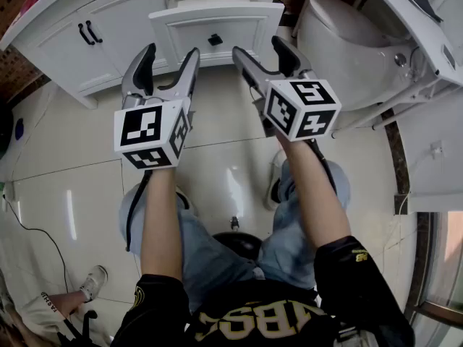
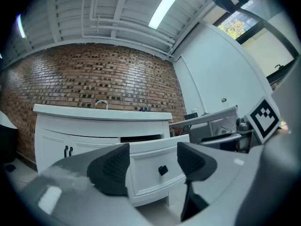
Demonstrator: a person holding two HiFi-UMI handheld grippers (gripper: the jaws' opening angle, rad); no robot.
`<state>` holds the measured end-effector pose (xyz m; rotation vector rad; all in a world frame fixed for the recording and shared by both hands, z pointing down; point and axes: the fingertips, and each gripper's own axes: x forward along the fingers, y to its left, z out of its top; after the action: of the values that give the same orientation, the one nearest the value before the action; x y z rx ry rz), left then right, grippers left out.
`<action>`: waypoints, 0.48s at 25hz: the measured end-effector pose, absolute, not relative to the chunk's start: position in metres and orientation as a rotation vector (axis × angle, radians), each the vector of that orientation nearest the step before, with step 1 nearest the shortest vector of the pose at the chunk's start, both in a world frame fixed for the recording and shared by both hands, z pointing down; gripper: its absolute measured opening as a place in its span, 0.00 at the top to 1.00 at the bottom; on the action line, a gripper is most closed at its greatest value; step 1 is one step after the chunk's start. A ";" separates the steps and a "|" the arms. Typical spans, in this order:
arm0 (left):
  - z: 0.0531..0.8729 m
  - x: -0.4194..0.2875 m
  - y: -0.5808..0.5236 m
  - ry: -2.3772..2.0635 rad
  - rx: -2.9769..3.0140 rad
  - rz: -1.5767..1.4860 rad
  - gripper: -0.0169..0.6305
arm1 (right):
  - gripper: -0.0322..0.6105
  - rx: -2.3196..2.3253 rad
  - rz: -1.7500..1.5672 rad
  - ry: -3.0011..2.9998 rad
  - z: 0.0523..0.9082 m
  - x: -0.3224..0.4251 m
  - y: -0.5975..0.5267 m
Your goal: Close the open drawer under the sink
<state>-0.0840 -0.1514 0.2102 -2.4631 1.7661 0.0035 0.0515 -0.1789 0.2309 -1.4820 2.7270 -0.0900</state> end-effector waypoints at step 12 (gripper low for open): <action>0.209 -0.070 -0.161 1.709 -2.489 -0.024 0.48 | 0.44 -1.185 -0.705 2.608 0.266 0.047 -0.201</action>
<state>-0.0705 -0.1615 0.2092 -2.4894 1.7091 -0.0238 0.0467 -0.2007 0.2656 -1.1847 2.6085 -0.7052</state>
